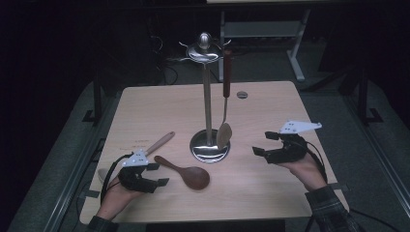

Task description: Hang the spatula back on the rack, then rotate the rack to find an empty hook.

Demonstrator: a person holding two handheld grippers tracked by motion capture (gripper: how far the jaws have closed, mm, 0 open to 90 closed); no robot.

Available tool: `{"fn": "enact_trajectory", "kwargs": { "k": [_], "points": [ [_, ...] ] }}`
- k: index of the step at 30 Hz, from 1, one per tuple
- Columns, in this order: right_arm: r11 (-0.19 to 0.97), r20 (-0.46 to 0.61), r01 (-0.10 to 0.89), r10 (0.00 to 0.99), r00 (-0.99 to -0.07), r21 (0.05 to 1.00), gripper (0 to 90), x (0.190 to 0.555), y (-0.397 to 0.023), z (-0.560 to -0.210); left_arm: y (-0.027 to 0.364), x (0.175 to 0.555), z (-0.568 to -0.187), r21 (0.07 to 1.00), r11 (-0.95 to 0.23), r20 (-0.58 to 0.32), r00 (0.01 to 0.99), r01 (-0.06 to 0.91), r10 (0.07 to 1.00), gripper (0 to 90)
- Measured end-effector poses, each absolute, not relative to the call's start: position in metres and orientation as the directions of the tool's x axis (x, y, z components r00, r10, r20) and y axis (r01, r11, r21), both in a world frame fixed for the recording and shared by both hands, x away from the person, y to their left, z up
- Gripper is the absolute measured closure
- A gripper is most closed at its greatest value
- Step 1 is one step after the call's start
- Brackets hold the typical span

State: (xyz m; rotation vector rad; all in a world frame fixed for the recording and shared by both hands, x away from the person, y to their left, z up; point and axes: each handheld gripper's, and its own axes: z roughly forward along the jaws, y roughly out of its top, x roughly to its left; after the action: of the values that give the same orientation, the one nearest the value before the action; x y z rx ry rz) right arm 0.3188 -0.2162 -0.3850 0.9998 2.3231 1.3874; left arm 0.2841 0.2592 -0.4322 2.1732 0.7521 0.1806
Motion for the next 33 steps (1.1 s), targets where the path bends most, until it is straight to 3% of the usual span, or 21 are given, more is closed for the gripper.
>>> {"fn": "enact_trajectory", "kwargs": {
  "k": [5,12,20,33],
  "points": [
    [0.302,0.111,0.452,0.718,-0.687,0.84,19.7,0.309,-0.229,-0.407,0.258,0.285,-0.422,0.746,-0.48,-0.143,0.814,0.462,0.563,50.4],
    [0.285,0.111,0.484,0.761,-0.639,0.827,18.1,0.296,-0.244,-0.43,0.251,0.286,-0.393,0.768,-0.442,-0.18,0.819,0.463,0.544,89.8],
    [0.288,0.105,0.506,0.782,-0.614,0.813,15.5,0.288,-0.253,-0.44,0.239,0.294,-0.357,0.763,-0.459,-0.174,0.829,0.455,0.532,89.9],
    [0.276,0.123,0.524,0.787,-0.604,0.806,14.5,0.288,-0.256,-0.446,0.225,0.318,-0.265,0.795,-0.449,-0.161,0.855,0.408,0.493,90.0]
  ]
}}
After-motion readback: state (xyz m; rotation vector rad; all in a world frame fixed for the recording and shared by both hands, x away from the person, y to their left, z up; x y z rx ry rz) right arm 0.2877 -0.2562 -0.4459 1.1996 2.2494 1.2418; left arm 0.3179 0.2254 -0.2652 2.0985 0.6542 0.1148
